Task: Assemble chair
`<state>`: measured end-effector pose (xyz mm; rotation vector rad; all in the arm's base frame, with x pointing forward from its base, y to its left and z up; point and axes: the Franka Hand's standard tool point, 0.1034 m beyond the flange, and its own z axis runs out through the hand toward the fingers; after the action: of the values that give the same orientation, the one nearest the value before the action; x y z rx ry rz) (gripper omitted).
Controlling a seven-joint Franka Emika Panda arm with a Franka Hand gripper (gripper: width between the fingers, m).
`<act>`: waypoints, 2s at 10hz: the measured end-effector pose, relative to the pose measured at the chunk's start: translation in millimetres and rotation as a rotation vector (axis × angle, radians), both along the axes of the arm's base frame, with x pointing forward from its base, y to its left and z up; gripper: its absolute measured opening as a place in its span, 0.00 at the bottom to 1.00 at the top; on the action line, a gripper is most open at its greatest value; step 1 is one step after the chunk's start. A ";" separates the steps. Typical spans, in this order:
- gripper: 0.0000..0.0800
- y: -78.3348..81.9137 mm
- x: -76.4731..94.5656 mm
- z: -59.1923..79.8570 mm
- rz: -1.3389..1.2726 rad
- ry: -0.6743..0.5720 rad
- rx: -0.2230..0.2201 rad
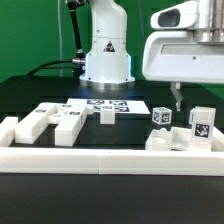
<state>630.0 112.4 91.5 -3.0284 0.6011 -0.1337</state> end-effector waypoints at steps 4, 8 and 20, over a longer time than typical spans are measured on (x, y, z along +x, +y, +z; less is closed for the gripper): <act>0.81 -9.8 -18.1 13.4 0.118 0.001 -0.011; 0.81 -11.9 -21.5 12.1 0.109 0.005 -0.009; 0.81 -83.8 -73.7 -4.7 0.323 0.039 -0.033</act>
Offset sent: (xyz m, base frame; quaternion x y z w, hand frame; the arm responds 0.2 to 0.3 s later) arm -0.0255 -0.0206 0.0105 -0.0130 -0.0058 -0.0597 0.9981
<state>556.3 28.6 86.8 -3.1146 0.1070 -0.0704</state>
